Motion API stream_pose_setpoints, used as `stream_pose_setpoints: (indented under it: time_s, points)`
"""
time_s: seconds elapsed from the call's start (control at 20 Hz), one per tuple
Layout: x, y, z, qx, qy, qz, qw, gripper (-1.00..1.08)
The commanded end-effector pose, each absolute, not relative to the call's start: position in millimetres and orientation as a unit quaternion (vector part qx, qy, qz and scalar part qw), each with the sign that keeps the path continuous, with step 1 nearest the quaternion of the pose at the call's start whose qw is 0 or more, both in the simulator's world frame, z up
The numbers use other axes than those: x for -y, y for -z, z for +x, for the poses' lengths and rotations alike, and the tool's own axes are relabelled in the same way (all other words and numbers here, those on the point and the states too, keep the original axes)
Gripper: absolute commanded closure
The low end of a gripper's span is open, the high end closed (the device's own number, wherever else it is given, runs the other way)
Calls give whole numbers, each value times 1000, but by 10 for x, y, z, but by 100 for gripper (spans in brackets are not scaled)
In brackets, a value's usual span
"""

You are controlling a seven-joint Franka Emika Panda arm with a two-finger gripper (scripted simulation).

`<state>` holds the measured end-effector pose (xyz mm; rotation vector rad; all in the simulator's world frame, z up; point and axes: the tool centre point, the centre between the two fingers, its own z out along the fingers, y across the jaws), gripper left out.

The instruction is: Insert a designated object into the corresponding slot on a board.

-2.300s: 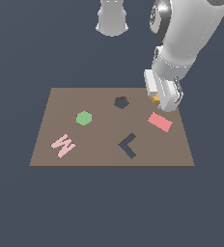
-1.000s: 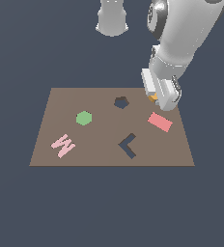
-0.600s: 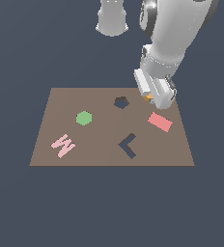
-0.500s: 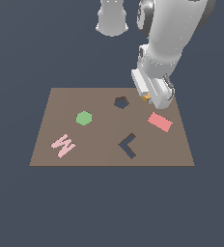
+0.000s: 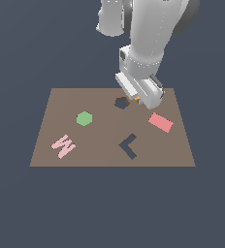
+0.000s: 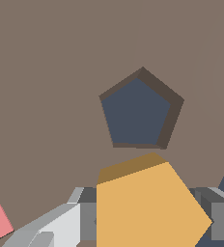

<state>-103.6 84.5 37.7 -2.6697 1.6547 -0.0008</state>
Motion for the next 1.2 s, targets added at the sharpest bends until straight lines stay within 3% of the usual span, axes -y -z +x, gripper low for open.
stream_pose_setpoints:
  time_s: [0.0,1.15]
  points:
    - [-730,-385,-1007,-501,0,-865,1,108]
    - [-331,-393,-819,-409,0,-912,1,108]
